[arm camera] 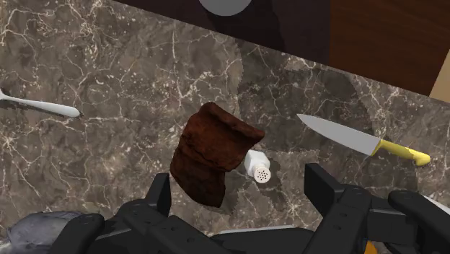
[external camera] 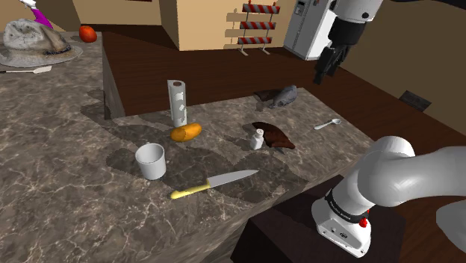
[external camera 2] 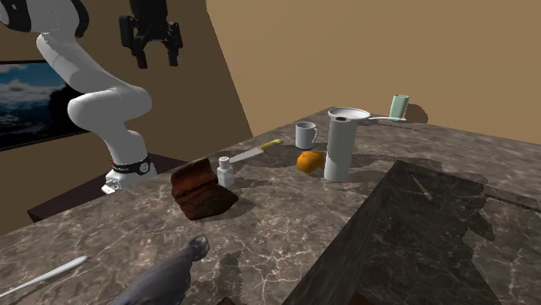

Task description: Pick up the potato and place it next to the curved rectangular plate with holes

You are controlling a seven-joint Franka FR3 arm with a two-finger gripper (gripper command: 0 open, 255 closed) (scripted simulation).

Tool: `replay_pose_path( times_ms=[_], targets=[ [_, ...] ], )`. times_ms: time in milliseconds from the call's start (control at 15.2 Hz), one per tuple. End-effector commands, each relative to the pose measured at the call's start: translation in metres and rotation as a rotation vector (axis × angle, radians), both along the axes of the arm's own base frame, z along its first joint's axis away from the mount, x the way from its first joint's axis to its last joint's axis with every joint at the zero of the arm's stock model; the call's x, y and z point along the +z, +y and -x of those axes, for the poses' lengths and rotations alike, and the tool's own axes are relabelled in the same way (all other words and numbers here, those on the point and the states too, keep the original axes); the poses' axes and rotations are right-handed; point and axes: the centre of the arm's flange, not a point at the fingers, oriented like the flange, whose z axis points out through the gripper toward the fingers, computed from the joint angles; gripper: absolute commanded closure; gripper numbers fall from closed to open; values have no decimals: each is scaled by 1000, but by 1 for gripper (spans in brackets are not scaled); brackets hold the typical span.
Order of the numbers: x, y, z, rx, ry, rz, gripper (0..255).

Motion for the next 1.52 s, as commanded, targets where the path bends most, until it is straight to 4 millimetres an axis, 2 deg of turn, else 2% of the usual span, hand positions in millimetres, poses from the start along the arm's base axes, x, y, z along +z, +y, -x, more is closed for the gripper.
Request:
replay_pose_path(
  times_ms=[0, 726, 1452],
  targets=[
    [0, 0, 0, 0, 0, 0, 0],
    [-70, 72, -105, 299, -47, 123, 0],
    [-146, 164, -189, 599, -93, 245, 0]
  ],
)
